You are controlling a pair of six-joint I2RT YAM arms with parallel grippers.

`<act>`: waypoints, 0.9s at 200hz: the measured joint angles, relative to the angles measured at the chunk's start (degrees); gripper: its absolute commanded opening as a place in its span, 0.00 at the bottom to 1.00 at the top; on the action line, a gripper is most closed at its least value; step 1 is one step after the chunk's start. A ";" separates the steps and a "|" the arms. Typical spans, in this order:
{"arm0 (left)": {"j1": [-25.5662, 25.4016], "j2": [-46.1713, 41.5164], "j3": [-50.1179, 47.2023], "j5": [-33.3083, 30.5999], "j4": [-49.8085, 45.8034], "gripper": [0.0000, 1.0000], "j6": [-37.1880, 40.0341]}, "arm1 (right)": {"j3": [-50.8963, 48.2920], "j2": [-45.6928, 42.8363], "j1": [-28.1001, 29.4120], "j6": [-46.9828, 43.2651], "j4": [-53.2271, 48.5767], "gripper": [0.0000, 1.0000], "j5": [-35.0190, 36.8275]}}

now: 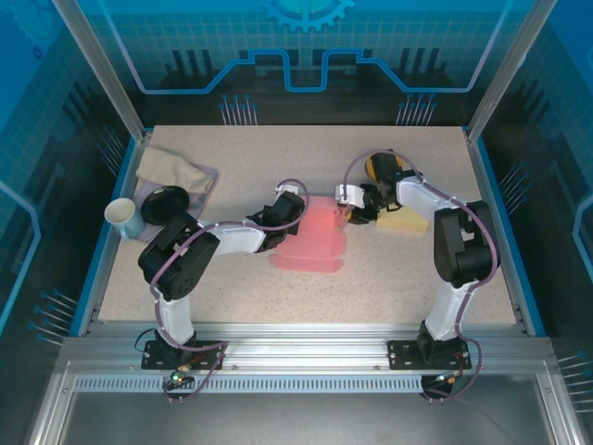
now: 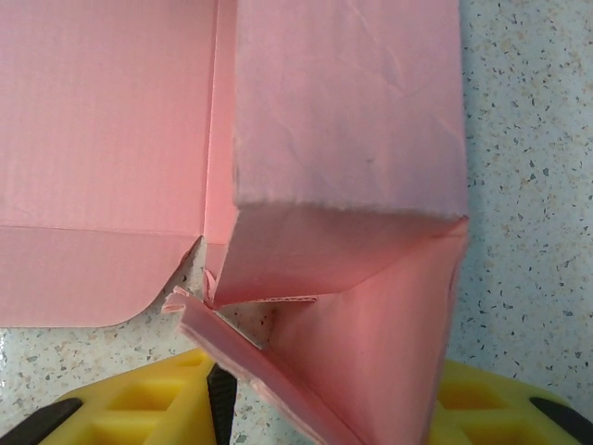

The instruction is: Fold the paper box

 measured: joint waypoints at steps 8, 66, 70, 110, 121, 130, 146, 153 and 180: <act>0.00 0.00 0.02 -0.02 -0.17 0.00 -0.13 | 0.04 0.00 0.22 0.44 -0.02 0.44 0.00; 0.04 0.33 2.05 -0.94 -4.31 0.00 -2.78 | 0.09 -0.13 3.02 8.09 0.33 0.42 0.20; 0.04 0.33 2.21 -0.96 -4.61 0.00 -3.17 | 0.09 -0.20 3.06 9.05 0.48 0.41 0.24; 0.04 0.35 3.72 -1.11 -8.52 0.00 -6.95 | 0.07 -0.90 4.04 20.31 1.90 0.39 2.45; 0.04 0.35 4.13 -1.14 -9.57 0.00 -8.15 | 0.00 -1.29 4.50 23.32 2.56 0.39 3.48; 0.04 0.35 4.66 -1.11 -10.80 0.00 -9.49 | -0.28 -1.79 4.98 26.38 3.61 0.39 4.46; 0.04 0.37 5.66 -1.07 -13.22 0.00 -11.89 | -0.72 -2.60 6.03 30.99 5.09 0.39 6.34; 0.04 0.42 6.14 -1.05 -14.29 0.00 -12.85 | -0.98 -2.84 6.58 32.87 5.92 0.39 7.26; 0.04 0.66 8.20 -0.46 -18.62 0.00 -16.41 | -2.36 -2.93 9.14 38.51 9.49 0.37 10.82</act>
